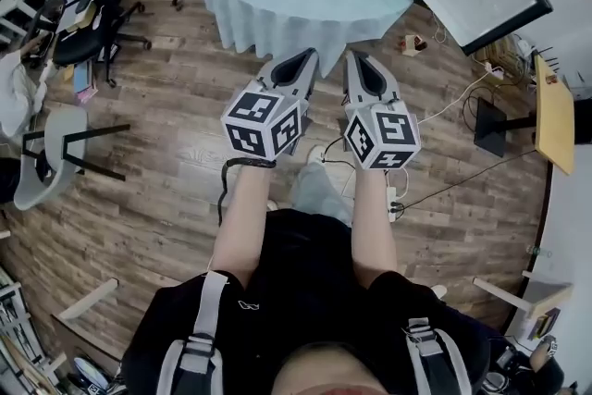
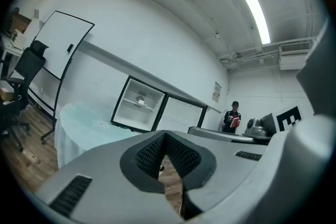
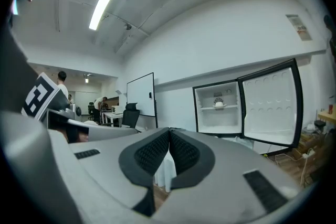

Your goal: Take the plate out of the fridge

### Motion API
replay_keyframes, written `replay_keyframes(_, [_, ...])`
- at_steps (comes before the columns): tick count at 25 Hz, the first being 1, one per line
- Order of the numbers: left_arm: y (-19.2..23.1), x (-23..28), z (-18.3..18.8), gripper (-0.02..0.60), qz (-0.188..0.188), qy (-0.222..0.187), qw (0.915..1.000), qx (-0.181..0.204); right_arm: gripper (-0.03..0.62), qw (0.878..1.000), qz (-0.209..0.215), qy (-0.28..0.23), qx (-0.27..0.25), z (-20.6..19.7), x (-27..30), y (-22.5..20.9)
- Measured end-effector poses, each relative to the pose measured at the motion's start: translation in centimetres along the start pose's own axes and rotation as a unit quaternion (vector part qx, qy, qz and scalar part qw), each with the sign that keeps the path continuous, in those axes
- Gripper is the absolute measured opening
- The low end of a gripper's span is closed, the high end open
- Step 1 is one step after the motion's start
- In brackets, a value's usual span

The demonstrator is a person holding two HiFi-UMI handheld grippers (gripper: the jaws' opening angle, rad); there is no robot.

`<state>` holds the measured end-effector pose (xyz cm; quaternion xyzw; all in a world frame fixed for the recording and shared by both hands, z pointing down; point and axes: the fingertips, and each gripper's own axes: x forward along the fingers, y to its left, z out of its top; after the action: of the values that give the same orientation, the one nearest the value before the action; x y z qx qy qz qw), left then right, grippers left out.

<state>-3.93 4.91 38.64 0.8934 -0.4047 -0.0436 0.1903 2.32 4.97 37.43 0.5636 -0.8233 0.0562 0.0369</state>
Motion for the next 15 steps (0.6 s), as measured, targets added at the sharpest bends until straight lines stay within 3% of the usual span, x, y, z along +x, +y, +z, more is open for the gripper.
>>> replay_keyframes(6, [1.1, 6.0, 3.0, -0.008, 0.041, -0.027, 0.9988, 0.000, 0.000, 1.000, 0.016, -0.012, 0.011, 2.3, 3.0, -7.0])
replay_keyframes(11, [-1.5, 13.3, 4.9, -0.008, 0.019, -0.028, 0.9994, 0.002, 0.000, 0.999, 0.022, -0.023, 0.008, 5.1, 5.0, -13.1])
replay_keyframes(15, [-1.7, 15.7, 7.0, -0.008, 0.021, -0.036, 0.9991, 0.012, 0.000, 0.999, 0.030, -0.037, 0.011, 7.2, 6.8, -15.3])
